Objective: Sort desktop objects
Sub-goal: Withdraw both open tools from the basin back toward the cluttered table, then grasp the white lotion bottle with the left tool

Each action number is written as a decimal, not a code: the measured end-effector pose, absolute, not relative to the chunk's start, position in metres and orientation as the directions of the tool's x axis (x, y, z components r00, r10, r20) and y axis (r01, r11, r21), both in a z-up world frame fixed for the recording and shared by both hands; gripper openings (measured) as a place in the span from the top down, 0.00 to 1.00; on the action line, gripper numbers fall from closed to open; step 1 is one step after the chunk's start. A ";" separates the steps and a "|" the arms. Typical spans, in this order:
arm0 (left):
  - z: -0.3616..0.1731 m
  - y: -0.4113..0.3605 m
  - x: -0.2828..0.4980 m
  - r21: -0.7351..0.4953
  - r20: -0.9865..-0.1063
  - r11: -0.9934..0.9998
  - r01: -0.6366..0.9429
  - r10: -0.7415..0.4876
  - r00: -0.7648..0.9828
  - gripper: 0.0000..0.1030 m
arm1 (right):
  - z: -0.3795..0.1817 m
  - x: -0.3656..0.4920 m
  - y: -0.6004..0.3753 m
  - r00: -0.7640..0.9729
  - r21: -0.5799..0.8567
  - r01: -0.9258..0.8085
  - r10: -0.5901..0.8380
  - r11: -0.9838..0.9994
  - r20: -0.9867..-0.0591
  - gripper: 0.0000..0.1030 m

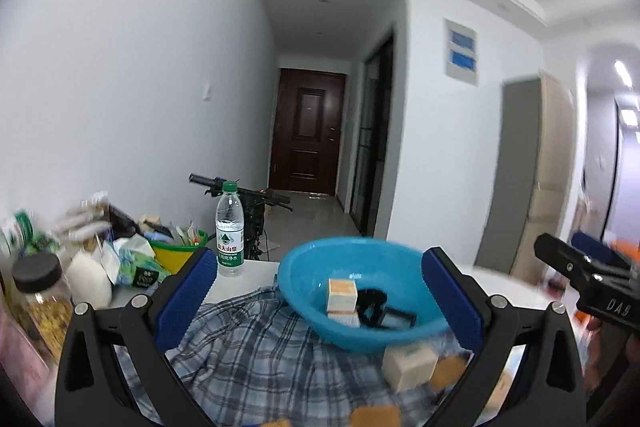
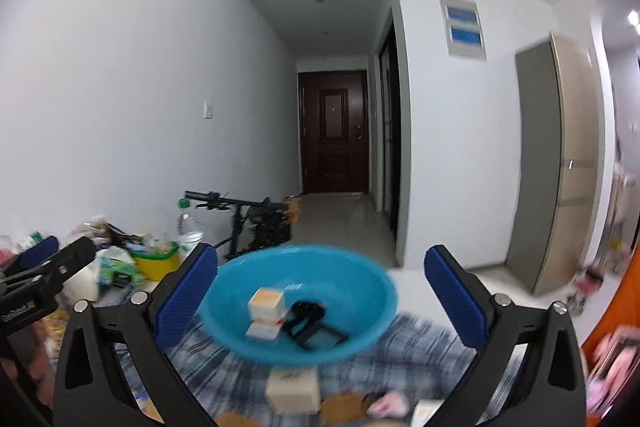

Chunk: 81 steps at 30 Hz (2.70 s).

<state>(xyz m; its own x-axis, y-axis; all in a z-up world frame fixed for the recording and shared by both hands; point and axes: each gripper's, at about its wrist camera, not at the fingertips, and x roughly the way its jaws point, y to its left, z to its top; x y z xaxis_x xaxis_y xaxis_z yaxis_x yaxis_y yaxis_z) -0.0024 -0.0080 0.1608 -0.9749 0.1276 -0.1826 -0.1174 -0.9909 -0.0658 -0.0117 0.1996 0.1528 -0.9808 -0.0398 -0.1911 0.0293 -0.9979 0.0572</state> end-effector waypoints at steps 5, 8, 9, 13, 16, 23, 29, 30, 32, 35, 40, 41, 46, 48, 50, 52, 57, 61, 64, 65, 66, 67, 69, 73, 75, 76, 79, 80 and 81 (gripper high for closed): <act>0.140 -0.006 0.008 -0.088 -0.246 -0.982 -0.167 0.184 -0.952 0.00 | 0.127 0.003 0.194 -0.953 -0.002 0.064 -0.061 -0.998 -0.298 0.00; 0.125 -0.004 0.007 -0.094 -0.295 -0.977 -0.190 0.210 -0.932 0.00 | 0.112 0.016 0.190 -0.951 -0.035 0.051 -0.037 -0.998 -0.308 0.00; 0.117 -0.002 0.007 -0.076 -0.325 -0.979 -0.189 0.204 -0.924 0.00 | 0.107 0.020 0.190 -0.948 -0.035 0.060 -0.045 -0.998 -0.315 0.00; 0.089 0.002 0.008 -0.018 -0.407 -0.981 -0.191 0.182 -0.895 0.00 | 0.084 0.030 0.184 -0.918 -0.025 0.121 -0.102 -0.992 -0.384 0.00; 0.065 0.000 0.010 -0.035 -0.476 -0.978 -0.205 0.197 -0.857 0.00 | 0.066 0.042 0.180 -0.906 -0.041 0.132 -0.104 -0.990 -0.411 0.00; 0.019 0.012 0.025 0.039 -0.566 -0.964 -0.262 0.195 -0.801 0.00 | 0.035 0.056 0.176 -0.863 0.002 0.158 -0.139 -0.987 -0.486 0.00; 0.005 0.019 0.034 0.020 -0.574 -0.911 -0.411 0.327 -0.751 0.00 | 0.021 0.054 0.182 -0.835 0.039 0.150 -0.148 -0.988 -0.531 0.00; 0.004 0.020 0.035 0.036 -0.551 -0.899 -0.437 0.347 -0.759 0.00 | 0.019 0.053 0.184 -0.830 0.053 0.147 -0.152 -0.988 -0.537 0.00; 0.001 0.028 0.031 0.089 -0.551 -0.868 -0.488 0.365 -0.750 0.00 | 0.015 0.050 0.189 -0.823 0.078 0.137 -0.157 -0.988 -0.545 0.00; 0.000 0.042 0.020 0.124 -0.626 -0.782 -0.610 0.415 -0.660 0.00 | 0.012 0.047 0.196 -0.823 0.090 0.109 -0.141 -0.990 -0.550 0.00; -0.007 0.056 0.005 0.113 -0.674 -0.657 -0.746 0.501 -0.543 0.00 | 0.008 0.046 0.212 -0.828 0.118 0.059 -0.115 -0.991 -0.549 0.00; -0.012 0.058 0.002 0.087 -0.685 -0.614 -0.785 0.536 -0.495 0.01 | 0.007 0.046 0.215 -0.826 0.128 0.052 -0.115 -0.990 -0.551 0.00; -0.032 0.072 -0.014 0.097 -0.735 -0.589 -0.802 0.501 -0.457 0.24 | 0.002 0.044 0.228 -0.813 0.175 0.031 -0.127 -0.984 -0.568 0.00; -0.033 0.072 -0.020 0.038 -0.732 -0.599 -0.800 0.528 -0.430 0.35 | 0.000 0.043 0.232 -0.811 0.191 0.024 -0.131 -0.981 -0.571 0.00; -0.032 0.071 -0.023 0.000 -0.730 -0.608 -0.794 0.543 -0.416 0.56 | -0.002 0.041 0.235 -0.808 0.202 0.015 -0.131 -0.979 -0.575 0.00; -0.031 0.069 -0.022 -0.003 -0.728 -0.616 -0.787 0.541 -0.421 0.59 | -0.005 0.039 0.238 -0.800 0.213 0.009 -0.135 -0.977 -0.584 0.00; -0.030 0.063 -0.005 0.030 -0.726 -0.672 -0.740 0.494 -0.479 0.59 | -0.012 0.037 0.242 -0.786 0.237 0.003 -0.149 -0.971 -0.599 0.00; -0.032 0.062 0.006 0.061 -0.732 -0.689 -0.722 0.461 -0.501 0.59 | -0.016 0.035 0.243 -0.780 0.256 0.002 -0.162 -0.967 -0.604 0.00; -0.035 0.069 0.011 0.104 -0.722 -0.673 -0.732 0.455 -0.521 0.45 | -0.017 0.033 0.244 -0.772 0.276 0.002 -0.177 -0.961 -0.610 0.00; -0.035 0.072 0.010 0.113 -0.719 -0.674 -0.730 0.452 -0.528 0.41 | -0.017 0.033 0.244 -0.772 0.280 0.002 -0.179 -0.960 -0.610 0.00; -0.035 0.074 0.007 0.108 -0.717 -0.679 -0.726 0.453 -0.530 0.35 | -0.017 0.034 0.244 -0.774 0.280 0.000 -0.178 -0.960 -0.608 0.00; -0.035 0.075 0.004 0.094 -0.717 -0.683 -0.724 0.458 -0.525 0.35 | -0.016 0.036 0.244 -0.775 0.276 -0.002 -0.173 -0.961 -0.608 0.00; -0.036 0.076 -0.005 0.058 -0.724 -0.699 -0.713 0.462 -0.513 0.35 | -0.014 0.039 0.245 -0.780 0.261 -0.004 -0.160 -0.965 -0.605 0.00; -0.039 0.076 -0.013 0.013 -0.750 -0.715 -0.699 0.456 -0.479 0.59 | -0.015 0.040 0.250 -0.783 0.235 -0.022 -0.129 -0.972 -0.609 0.00; -0.042 0.078 -0.017 0.002 -0.777 -0.726 -0.688 0.432 -0.458 0.60 | -0.018 0.039 0.253 -0.779 0.251 -0.030 -0.135 -0.967 -0.613 0.00; -0.042 0.079 -0.018 0.000 -0.785 -0.728 -0.685 0.425 -0.451 0.60 | -0.019 0.038 0.255 -0.776 0.264 -0.032 -0.142 -0.964 -0.614 0.00; -0.041 0.080 -0.018 -0.018 -0.797 -0.736 -0.677 0.420 -0.435 0.60 | -0.022 0.037 0.257 -0.768 0.302 -0.030 -0.172 -0.953 -0.617 0.00; -0.041 0.079 -0.016 -0.018 -0.795 -0.737 -0.676 0.420 -0.437 0.60 | -0.022 0.036 0.256 -0.764 0.309 -0.026 -0.180 -0.951 -0.619 0.00; -0.041 0.079 -0.016 -0.015 -0.795 -0.743 -0.670 0.416 -0.443 0.60 | -0.023 0.036 0.255 -0.762 0.309 -0.022 -0.184 -0.951 -0.620 0.00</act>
